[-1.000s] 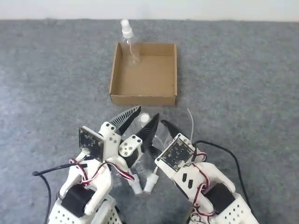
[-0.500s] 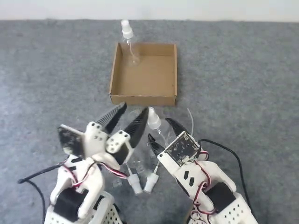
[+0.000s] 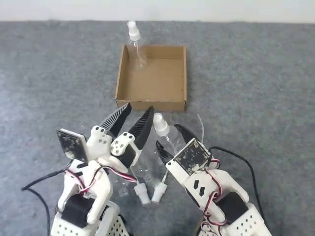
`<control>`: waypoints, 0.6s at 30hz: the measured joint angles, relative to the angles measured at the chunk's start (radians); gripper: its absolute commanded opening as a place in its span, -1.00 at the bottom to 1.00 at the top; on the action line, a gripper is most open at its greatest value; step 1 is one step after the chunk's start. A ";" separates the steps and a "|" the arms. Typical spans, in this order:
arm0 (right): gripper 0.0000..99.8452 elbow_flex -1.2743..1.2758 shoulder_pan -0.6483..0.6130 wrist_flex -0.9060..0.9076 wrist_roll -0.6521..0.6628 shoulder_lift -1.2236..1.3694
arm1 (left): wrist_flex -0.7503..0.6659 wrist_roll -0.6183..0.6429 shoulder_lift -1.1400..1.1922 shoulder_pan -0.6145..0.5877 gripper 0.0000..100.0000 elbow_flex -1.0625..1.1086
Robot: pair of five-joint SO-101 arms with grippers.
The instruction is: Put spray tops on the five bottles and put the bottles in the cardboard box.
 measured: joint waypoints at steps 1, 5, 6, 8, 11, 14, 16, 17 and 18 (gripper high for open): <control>-0.84 0.000 0.000 0.000 0.000 0.000 | 0.000 -0.008 0.000 0.009 -0.63 0.000; -0.84 0.000 0.006 0.000 -0.005 0.000 | 0.002 -0.048 0.000 0.060 -0.63 0.000; -0.84 0.000 0.006 0.000 -0.006 0.000 | 0.008 -0.063 0.000 0.075 -0.63 0.000; -0.84 0.000 0.005 0.000 -0.006 0.000 | 0.028 -0.083 0.000 0.104 -0.63 0.000; -0.84 0.000 0.005 0.000 -0.006 0.000 | 0.060 -0.095 0.000 0.115 -0.63 0.000; -0.84 0.000 0.005 0.000 -0.006 0.000 | 0.069 -0.098 0.000 0.114 -0.63 0.000; -0.84 0.000 0.005 0.000 -0.006 0.000 | 0.077 -0.098 0.000 0.114 -0.63 0.000; -0.84 0.000 0.005 0.000 -0.006 0.000 | 0.086 -0.098 0.000 0.114 -0.63 0.000; -0.84 0.000 0.005 0.000 -0.006 0.000 | 0.094 -0.098 0.000 0.114 -0.63 0.000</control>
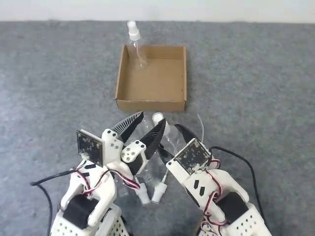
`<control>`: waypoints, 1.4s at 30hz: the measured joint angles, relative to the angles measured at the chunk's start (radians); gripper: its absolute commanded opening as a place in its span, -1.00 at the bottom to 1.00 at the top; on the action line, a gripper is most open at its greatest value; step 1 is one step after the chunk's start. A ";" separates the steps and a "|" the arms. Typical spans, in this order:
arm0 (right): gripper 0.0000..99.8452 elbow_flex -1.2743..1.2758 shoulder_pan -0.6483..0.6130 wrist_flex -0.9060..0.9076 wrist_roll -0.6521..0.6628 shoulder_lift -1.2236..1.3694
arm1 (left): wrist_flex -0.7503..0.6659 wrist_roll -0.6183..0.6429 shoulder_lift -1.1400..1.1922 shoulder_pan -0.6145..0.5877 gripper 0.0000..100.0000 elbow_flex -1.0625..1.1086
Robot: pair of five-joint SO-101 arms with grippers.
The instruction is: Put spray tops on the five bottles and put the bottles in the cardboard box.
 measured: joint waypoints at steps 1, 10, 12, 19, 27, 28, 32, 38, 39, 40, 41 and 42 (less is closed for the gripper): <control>-0.84 0.000 0.000 0.000 0.000 0.000 | 0.006 0.000 0.000 0.000 -0.63 0.000; -0.84 0.000 -0.002 0.000 0.000 0.000 | 0.008 0.000 0.000 -0.002 -0.63 -0.101; -0.84 0.000 -0.002 0.000 0.000 0.000 | 0.008 0.000 0.000 -0.002 -0.63 -0.103; -0.84 0.000 -0.002 0.000 0.000 0.000 | -0.078 0.000 0.000 -0.107 -0.63 0.006; -0.84 0.000 -0.002 0.000 0.000 0.000 | -0.084 -0.002 0.000 -0.133 -0.63 0.028; -0.84 0.000 -0.002 0.000 0.000 0.000 | -0.072 -0.005 0.000 -0.133 -0.63 0.028; -0.84 0.000 0.005 0.000 0.000 0.000 | -0.028 -0.063 0.000 -0.135 -0.63 0.026; -0.84 0.000 0.005 0.000 -0.002 0.000 | 0.080 -0.109 0.000 -0.133 -0.63 0.029; -0.84 0.000 0.003 0.000 -0.002 -0.002 | 0.081 -0.109 0.000 -0.130 -0.63 0.031; -0.84 0.000 -0.002 0.000 -0.002 -0.002 | 0.081 -0.109 0.000 -0.132 -0.63 0.029; -0.84 0.000 -0.002 0.000 -0.002 -0.002 | 0.081 -0.109 0.000 -0.133 -0.63 0.029; -0.84 0.000 0.000 0.000 -0.002 -0.002 | 0.081 -0.109 0.000 -0.133 -0.63 0.029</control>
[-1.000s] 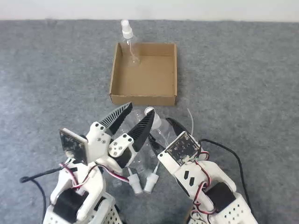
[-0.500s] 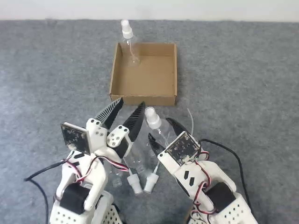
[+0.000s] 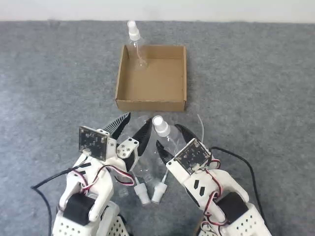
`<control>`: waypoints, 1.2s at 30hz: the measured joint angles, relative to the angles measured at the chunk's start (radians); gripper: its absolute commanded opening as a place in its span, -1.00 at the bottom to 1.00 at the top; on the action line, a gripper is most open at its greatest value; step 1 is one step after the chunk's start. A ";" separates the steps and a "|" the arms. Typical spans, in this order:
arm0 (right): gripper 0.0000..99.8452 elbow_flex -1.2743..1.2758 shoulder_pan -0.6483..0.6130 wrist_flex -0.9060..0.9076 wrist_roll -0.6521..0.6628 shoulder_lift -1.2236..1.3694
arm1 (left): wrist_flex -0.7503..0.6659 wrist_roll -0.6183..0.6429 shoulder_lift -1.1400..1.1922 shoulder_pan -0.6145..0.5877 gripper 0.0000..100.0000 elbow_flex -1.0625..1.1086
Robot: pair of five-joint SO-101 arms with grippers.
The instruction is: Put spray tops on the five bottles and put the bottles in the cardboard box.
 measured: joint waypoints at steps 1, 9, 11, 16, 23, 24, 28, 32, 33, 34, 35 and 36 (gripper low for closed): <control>-0.84 0.000 0.000 0.000 0.000 0.000 | 0.000 0.003 0.000 0.003 -0.63 0.000; -0.84 0.000 0.000 0.000 0.000 0.000 | 0.000 0.021 0.000 -0.008 -0.63 0.000; -0.84 0.000 0.000 0.000 0.000 0.000 | 0.000 0.021 0.000 -0.031 -0.63 0.000; -0.84 0.000 0.000 0.000 0.000 0.000 | 0.000 0.021 0.000 -0.137 -0.63 0.000; -0.84 0.000 0.000 0.000 0.000 0.000 | 0.049 0.021 0.000 -0.209 -0.63 0.003; -0.84 0.000 0.000 0.000 0.000 0.000 | 0.054 0.021 0.000 -0.207 -0.63 0.012; -0.84 0.000 -0.008 0.000 0.000 0.000 | 0.055 0.021 0.000 -0.170 -0.63 0.032; -0.84 0.000 -0.097 0.000 0.000 0.000 | 0.034 0.021 0.000 -0.100 -0.63 0.075; -0.84 0.000 -0.114 0.000 0.000 0.000 | 0.023 0.021 0.000 -0.091 -0.63 0.081; -0.84 0.000 -0.126 0.000 0.000 0.000 | 0.017 0.021 0.000 -0.077 -0.63 0.084; -0.84 0.000 -0.133 0.000 0.000 0.000 | 0.014 0.023 0.000 -0.063 -0.63 0.086; -0.84 0.000 -0.133 0.000 -0.002 0.000 | 0.014 0.028 0.000 -0.051 -0.63 0.086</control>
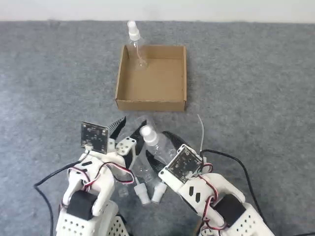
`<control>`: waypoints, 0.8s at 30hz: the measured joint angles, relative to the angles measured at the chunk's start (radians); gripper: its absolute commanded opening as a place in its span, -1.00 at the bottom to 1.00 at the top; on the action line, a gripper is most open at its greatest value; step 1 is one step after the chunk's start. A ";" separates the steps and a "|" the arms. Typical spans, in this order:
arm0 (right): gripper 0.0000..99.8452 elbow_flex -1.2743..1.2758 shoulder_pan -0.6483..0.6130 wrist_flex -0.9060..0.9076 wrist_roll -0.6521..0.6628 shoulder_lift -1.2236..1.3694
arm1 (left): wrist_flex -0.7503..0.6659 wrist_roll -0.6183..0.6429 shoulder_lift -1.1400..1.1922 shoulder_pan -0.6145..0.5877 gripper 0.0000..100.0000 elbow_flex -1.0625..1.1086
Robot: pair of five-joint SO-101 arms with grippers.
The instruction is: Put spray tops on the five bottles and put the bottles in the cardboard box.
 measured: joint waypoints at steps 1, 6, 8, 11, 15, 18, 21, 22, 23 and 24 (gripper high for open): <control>-0.84 0.000 -0.005 0.000 0.000 0.000 | 0.000 0.000 0.000 0.014 -0.63 0.000; -0.84 0.020 -0.012 -0.011 0.000 0.000 | 0.000 -0.012 0.000 0.098 -0.63 0.000; -0.84 0.021 -0.014 -0.014 0.000 0.000 | -0.003 -0.041 0.000 0.123 -0.63 -0.002; -0.84 0.023 -0.015 -0.014 0.000 0.002 | -0.003 -0.061 0.000 0.149 -0.63 -0.003; -0.84 0.023 -0.020 -0.014 0.000 0.002 | -0.005 -0.068 0.000 0.160 -0.63 -0.003; -0.84 0.023 -0.020 -0.014 0.000 0.002 | -0.005 -0.069 0.000 0.160 -0.63 -0.003; -0.84 0.023 -0.021 -0.014 0.000 0.002 | -0.005 -0.069 0.000 0.160 -0.63 -0.003; -0.84 0.023 -0.021 -0.014 0.000 0.002 | -0.005 -0.069 0.000 0.152 -0.63 -0.003; -0.86 0.023 -0.023 -0.014 0.000 0.002 | -0.003 -0.069 0.000 0.140 -0.63 -0.003; -0.89 0.023 -0.028 -0.014 0.000 0.002 | 0.006 -0.069 0.000 0.117 -0.63 -0.008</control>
